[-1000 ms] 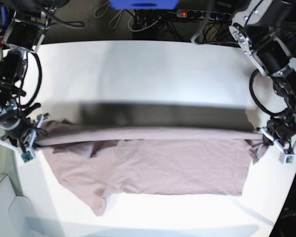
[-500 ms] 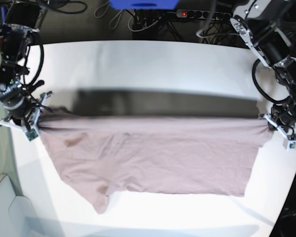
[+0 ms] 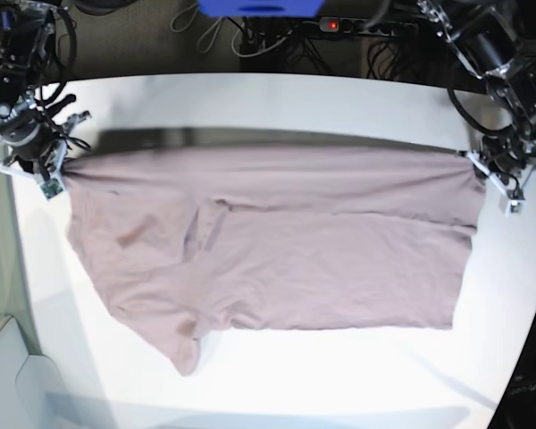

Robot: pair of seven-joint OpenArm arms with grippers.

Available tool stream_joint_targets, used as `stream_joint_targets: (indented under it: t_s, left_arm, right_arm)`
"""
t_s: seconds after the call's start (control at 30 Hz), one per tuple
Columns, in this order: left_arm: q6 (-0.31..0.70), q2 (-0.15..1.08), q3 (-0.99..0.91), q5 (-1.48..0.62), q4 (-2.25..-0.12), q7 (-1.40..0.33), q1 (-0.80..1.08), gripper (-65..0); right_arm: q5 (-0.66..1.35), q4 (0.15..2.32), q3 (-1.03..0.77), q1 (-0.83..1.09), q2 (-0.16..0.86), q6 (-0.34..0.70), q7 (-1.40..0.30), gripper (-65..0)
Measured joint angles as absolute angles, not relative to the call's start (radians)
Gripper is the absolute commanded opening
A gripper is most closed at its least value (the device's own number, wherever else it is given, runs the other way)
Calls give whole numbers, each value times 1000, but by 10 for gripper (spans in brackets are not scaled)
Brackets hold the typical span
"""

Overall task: Layout the t-shirt on the table in an organized manner, then fold the t-shirt properly
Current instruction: 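Pull the folded edge with both grippers toward the robot, stretching the shirt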

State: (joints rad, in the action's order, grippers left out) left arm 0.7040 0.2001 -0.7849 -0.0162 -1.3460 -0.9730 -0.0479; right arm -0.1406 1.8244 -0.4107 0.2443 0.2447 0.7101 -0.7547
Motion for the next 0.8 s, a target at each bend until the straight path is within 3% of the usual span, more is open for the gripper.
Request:
stream_joint_targets:
  t_s: [0.43, 0.8]
  left_arm:
    - [704, 99, -783, -15, -1630, -993, 163, -648]
    - [704, 102, -776, -17, -1691, -1066, 218, -648]
  right_arm:
    - [-152, 1823, -496, 382, 182, 710, -726, -650]
    - [-146, 1823, -535, 461, 169, 710, -677, -650]
